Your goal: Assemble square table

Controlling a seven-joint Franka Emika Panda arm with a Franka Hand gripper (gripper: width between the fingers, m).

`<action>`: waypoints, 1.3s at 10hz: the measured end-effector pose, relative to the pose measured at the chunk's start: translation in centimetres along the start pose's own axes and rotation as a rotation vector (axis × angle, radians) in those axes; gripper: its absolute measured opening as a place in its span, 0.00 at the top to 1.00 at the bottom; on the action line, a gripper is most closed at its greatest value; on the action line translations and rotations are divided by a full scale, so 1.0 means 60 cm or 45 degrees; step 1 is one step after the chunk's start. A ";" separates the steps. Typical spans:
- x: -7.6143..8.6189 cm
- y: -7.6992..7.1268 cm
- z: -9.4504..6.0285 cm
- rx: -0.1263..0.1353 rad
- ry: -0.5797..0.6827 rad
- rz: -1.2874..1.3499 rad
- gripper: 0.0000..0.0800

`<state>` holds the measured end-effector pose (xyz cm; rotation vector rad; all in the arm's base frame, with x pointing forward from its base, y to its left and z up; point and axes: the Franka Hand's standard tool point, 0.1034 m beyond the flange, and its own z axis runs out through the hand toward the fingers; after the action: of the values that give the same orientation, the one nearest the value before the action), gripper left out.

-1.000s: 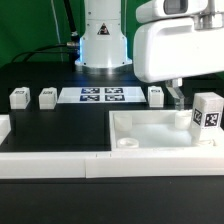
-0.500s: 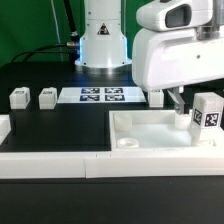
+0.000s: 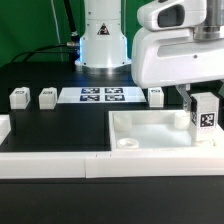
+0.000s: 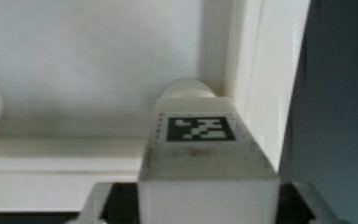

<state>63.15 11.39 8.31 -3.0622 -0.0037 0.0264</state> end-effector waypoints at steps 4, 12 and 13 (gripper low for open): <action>0.001 0.000 0.002 -0.003 0.048 0.572 0.64; -0.008 -0.008 0.005 0.113 0.121 2.139 0.64; -0.010 -0.010 0.005 0.129 0.145 2.178 0.64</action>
Offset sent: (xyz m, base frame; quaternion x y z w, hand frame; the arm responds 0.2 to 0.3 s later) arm 0.0000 0.0059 -0.0036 0.0045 0.0277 0.3415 0.9395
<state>62.54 11.99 8.06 -1.9702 2.2796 -0.0439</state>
